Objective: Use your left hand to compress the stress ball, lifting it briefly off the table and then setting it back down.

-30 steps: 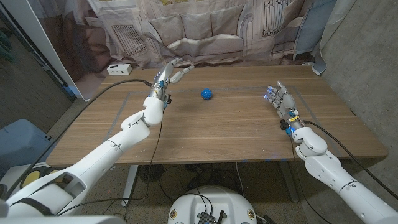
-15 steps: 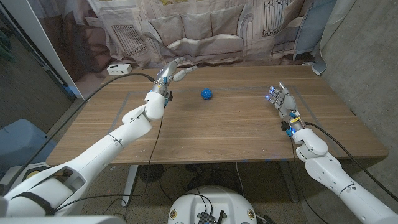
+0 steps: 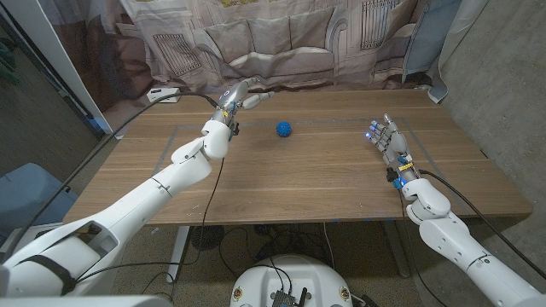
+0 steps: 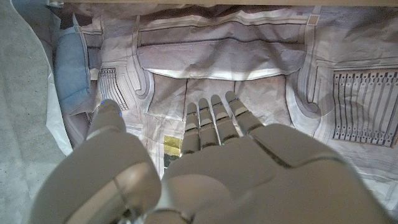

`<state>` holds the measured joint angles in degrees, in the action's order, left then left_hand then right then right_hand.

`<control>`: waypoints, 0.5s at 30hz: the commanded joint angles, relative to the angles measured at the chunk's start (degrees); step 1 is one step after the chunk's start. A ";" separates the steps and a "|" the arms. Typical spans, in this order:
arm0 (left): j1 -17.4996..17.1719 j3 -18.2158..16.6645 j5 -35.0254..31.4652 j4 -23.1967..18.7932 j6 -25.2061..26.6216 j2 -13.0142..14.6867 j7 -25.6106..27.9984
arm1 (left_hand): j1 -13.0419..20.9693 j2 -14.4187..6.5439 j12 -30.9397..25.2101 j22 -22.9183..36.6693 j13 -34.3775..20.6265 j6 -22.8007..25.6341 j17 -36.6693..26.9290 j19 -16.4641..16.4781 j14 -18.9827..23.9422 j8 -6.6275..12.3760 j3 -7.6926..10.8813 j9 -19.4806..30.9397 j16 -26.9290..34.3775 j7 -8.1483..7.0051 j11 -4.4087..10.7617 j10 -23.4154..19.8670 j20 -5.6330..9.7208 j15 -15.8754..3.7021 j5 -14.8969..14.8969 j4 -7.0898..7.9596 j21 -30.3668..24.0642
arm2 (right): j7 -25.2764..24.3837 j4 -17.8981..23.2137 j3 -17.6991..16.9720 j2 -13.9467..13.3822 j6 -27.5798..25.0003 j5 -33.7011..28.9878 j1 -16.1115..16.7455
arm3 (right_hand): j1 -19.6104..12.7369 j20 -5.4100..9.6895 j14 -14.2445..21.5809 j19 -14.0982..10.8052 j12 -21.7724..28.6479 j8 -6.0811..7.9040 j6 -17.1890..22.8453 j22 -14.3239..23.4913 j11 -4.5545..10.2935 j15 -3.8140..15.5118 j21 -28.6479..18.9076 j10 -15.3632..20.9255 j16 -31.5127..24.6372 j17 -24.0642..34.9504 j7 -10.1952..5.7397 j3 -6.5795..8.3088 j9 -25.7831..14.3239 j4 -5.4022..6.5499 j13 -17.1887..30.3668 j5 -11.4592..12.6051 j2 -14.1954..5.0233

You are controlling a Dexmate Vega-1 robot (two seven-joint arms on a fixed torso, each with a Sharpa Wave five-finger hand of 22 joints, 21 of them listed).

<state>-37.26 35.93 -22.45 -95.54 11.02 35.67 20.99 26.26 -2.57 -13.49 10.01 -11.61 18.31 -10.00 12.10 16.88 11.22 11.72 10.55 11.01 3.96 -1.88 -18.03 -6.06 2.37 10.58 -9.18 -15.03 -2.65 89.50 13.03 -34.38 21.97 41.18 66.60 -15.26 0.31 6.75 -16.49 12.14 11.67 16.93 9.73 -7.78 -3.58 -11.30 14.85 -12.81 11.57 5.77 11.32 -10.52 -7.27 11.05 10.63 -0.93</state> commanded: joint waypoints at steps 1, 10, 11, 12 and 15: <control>2.83 3.02 -3.76 -1.66 5.86 0.36 -4.33 | 0.99 -0.10 0.47 0.16 -0.14 -0.58 -0.21 0.25 -0.64 -0.29 0.40 0.14 -0.28 0.03 -0.09 0.65 -0.80 -0.08 -0.17 -0.14 0.23 | -0.15 0.00 -0.23 0.17 0.10 0.20 0.31 | -0.39 -0.14 0.37 -0.37 -0.01 0.01 0.69 0.08 0.20 -0.26 -0.01 0.57 0.27 0.25 -0.02 -0.15 -0.30 -0.16 0.10 -0.02 -0.03; 4.92 5.19 -6.03 -2.12 8.12 0.59 -7.93 | 1.82 -0.14 0.54 0.15 -0.17 -0.57 -0.20 1.15 -0.68 -0.22 0.72 0.16 -0.27 -0.04 -0.08 0.69 -1.10 -0.27 -0.23 -0.28 0.16 | -0.15 -0.12 -0.33 0.13 0.31 0.01 0.32 | -0.37 -0.27 0.52 -0.49 -0.01 0.06 0.94 0.08 0.09 -0.42 -0.02 0.74 0.27 0.26 0.14 -0.20 -0.29 -0.16 0.10 -0.03 -0.02; 5.23 5.49 -6.30 -2.13 8.36 0.58 -8.47 | 1.86 -0.13 0.54 0.15 -0.18 -0.56 -0.20 1.15 -0.67 -0.21 0.73 0.16 -0.27 -0.04 -0.16 0.68 -1.09 -0.31 -0.24 -0.29 0.18 | -0.09 -0.13 -0.34 0.10 0.31 0.03 0.35 | -0.37 -0.26 0.53 -0.51 0.00 0.05 0.94 0.08 0.10 -0.41 -0.03 0.78 0.27 0.26 0.17 -0.20 -0.29 -0.16 0.10 -0.03 -0.03; 5.81 5.97 -6.53 -1.93 8.35 0.49 -9.36 | 1.91 -0.10 0.54 0.15 -0.18 -0.56 -0.20 1.19 -0.66 -0.21 0.74 0.16 -0.26 -0.05 -0.14 0.67 -1.06 -0.31 -0.24 -0.29 0.19 | -0.21 -0.01 -0.43 0.14 0.34 0.13 0.51 | -0.37 -0.29 0.55 -0.55 0.02 0.05 0.96 0.08 0.10 -0.39 -0.04 0.83 0.27 0.26 0.17 -0.20 -0.29 -0.16 0.09 -0.03 -0.03; 6.48 6.55 -6.88 -1.67 8.25 0.28 -10.29 | 2.10 0.05 0.52 0.14 -0.19 -0.50 -0.19 1.68 -0.55 -0.17 0.75 0.17 -0.21 0.07 -0.40 0.58 -0.91 -0.24 -0.28 -0.30 0.12 | -0.46 0.30 -0.59 0.13 0.41 0.14 0.80 | -0.38 -0.31 0.58 -0.61 0.02 0.05 0.99 0.08 0.08 -0.38 -0.05 0.88 0.27 0.27 0.18 -0.21 -0.29 -0.16 0.09 -0.03 -0.04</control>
<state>-33.49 39.90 -26.93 -97.19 17.28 36.07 15.00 27.62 -2.57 -13.02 10.01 -11.60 17.67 -10.00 12.89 16.37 11.02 11.95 10.55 10.79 3.99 -1.94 -17.38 -7.01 2.02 10.36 -9.41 -14.75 -2.77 89.52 12.79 -34.27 22.21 41.23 66.87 -15.26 0.01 7.07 -16.79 12.14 11.67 17.20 9.73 -7.47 -3.90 -11.30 15.16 -12.81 11.57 6.04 11.32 -10.52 -7.27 11.05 10.63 -0.92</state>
